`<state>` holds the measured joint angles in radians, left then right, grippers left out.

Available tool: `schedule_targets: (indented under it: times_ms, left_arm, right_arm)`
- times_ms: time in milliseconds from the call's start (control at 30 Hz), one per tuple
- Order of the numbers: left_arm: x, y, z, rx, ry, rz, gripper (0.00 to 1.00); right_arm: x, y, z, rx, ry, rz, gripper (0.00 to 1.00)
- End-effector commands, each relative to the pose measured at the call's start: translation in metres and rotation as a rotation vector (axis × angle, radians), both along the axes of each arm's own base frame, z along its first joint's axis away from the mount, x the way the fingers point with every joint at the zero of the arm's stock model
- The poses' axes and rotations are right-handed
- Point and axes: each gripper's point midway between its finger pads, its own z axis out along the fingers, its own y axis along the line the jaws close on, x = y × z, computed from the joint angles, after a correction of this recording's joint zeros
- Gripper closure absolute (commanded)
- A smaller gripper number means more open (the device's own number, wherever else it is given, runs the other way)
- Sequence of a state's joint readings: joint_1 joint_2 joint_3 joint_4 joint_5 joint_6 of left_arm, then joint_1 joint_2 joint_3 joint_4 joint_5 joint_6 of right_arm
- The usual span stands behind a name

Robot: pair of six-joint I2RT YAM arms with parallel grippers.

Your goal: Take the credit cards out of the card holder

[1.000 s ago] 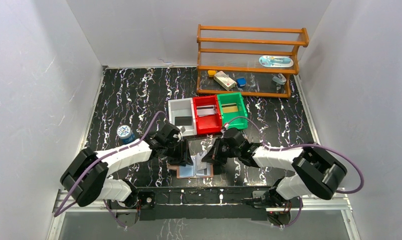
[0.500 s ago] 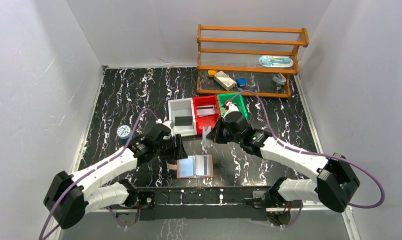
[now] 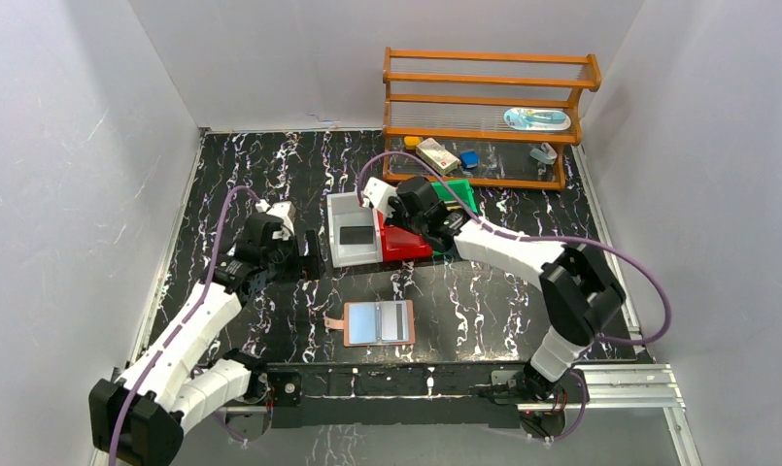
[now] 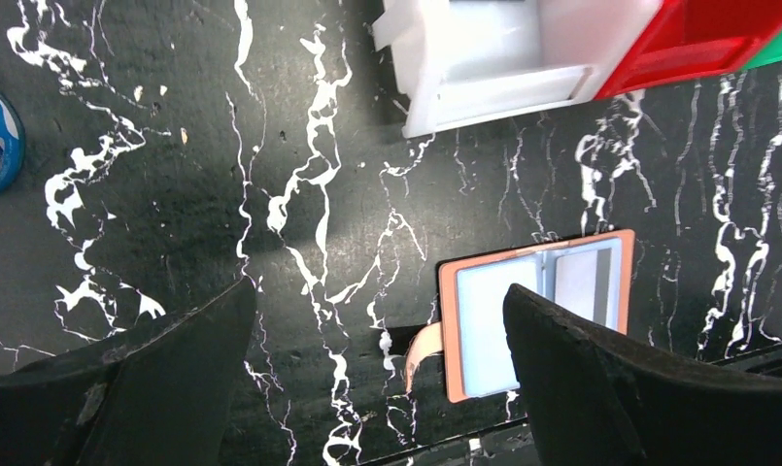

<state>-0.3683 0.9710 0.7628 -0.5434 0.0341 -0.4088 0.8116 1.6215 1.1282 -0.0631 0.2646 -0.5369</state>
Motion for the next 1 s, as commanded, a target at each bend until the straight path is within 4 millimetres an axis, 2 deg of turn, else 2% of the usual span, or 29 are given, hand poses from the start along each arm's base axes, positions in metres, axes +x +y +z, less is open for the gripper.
schedule_targets:
  times_ms: [0, 133, 233, 433, 667, 800, 967]
  left_arm:
    - [0.007, 0.001, 0.023, -0.020, -0.131, -0.017, 0.02]
    - [0.008, 0.003, 0.023, -0.013, -0.133, -0.009, 0.02]
    - [0.009, 0.004, 0.024, -0.007, -0.139, -0.003, 0.02]
    - [0.009, 0.005, 0.023, -0.003, -0.142, 0.001, 0.02]
    - [0.010, 0.005, 0.018, 0.010, -0.123, -0.006, 0.02]
    - [0.010, 0.009, 0.020, 0.020, -0.135, 0.013, 0.02]
    - [0.010, 0.009, 0.021, 0.016, -0.141, 0.010, 0.02]
  right_arm:
    - [0.043, 0.009, 0.024, -0.082, -0.164, 0.109, 1.00]
    - [0.052, 0.016, 0.014, -0.105, -0.183, 0.193, 1.00]
    - [0.059, 0.020, -0.006, -0.148, -0.174, 0.246, 1.00]
    - [0.068, 0.028, -0.007, -0.182, -0.191, 0.310, 1.00]
    - [0.083, 0.025, -0.033, -0.280, -0.212, 0.335, 1.00]
    - [0.090, 0.023, -0.041, -0.293, -0.206, 0.350, 0.98]
    - [0.089, 0.023, -0.060, -0.311, -0.170, 0.373, 0.96]
